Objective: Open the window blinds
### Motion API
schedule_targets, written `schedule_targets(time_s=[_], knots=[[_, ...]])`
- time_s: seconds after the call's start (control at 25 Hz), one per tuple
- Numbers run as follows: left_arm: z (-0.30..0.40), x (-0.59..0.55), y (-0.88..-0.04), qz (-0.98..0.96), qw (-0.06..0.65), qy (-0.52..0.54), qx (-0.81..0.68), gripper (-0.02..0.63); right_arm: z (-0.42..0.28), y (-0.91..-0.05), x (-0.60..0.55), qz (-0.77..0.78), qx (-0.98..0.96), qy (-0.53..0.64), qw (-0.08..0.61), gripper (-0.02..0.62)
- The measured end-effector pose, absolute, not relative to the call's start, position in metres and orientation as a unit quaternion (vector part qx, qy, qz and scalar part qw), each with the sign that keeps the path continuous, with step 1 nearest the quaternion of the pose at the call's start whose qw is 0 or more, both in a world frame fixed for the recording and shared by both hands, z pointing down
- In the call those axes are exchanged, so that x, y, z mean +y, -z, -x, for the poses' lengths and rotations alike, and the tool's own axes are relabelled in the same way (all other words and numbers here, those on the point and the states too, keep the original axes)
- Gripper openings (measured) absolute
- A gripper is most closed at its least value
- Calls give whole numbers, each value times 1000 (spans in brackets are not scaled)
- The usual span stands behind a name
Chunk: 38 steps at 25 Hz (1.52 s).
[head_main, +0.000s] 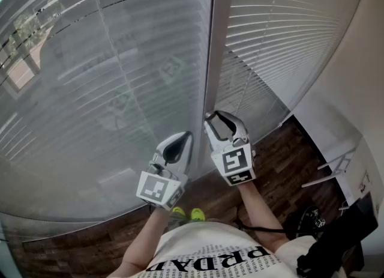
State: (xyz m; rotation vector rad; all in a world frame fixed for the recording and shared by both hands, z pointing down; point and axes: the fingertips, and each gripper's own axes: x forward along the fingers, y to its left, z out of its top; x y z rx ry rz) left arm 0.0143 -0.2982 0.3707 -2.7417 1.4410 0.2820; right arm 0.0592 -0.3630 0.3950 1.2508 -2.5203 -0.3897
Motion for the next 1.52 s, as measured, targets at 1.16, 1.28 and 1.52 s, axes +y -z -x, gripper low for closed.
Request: schedule_targets(time_s=[1.16, 1.28, 1.52], knots=[[-16, -312, -378, 889, 15, -70, 451, -9, -54, -398, -369, -429, -850, 230, 201, 126], [-16, -312, -379, 890, 19, -70, 451, -8, -55, -398, -369, -432, -866, 188, 169, 126], [-15, -311, -375, 887, 11, -79, 455, -9, -57, -397, -369, -439, -885, 114, 103, 126]])
